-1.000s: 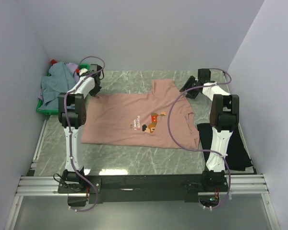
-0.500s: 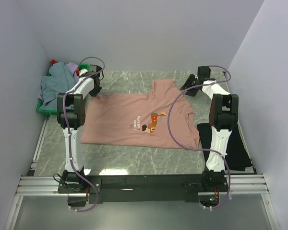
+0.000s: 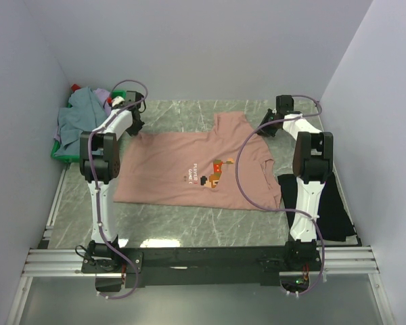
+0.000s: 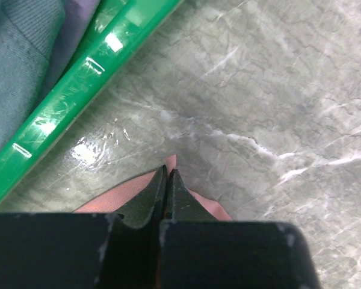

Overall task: Fold and stack the t-shirts
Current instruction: Fold the tshirt

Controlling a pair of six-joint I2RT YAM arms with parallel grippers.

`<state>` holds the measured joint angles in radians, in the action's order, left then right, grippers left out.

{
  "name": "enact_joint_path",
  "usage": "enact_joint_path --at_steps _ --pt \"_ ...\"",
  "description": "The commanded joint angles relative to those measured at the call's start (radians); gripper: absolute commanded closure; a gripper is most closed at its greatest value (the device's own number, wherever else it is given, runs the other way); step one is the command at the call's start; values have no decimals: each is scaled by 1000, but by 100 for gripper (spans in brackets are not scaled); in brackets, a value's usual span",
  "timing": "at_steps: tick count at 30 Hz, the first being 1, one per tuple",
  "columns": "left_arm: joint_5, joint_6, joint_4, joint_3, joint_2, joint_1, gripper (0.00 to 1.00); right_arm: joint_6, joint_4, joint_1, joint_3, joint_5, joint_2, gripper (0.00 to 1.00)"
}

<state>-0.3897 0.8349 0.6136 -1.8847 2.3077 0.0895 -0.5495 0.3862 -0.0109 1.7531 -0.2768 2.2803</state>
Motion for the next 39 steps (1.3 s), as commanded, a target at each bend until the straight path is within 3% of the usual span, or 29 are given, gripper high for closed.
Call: enact_joint_path --at_steps 1,6,12,30,39 --pt "15 3 -32 1 -76 4 100 -1 -3 6 28 -15 -7 80" --pt "14 4 -49 18 -100 1 100 -6 -43 6 -10 31 -74 95" --pt "20 12 -52 27 -133 -16 100 -26 -176 0 -142 85 -214 100" --pt "54 24 -87 166 -268 -86 100 -24 -267 -14 -371 129 -456 100" --pt "71 15 -112 271 -352 -86 100 -87 -363 -14 -604 137 -631 100"
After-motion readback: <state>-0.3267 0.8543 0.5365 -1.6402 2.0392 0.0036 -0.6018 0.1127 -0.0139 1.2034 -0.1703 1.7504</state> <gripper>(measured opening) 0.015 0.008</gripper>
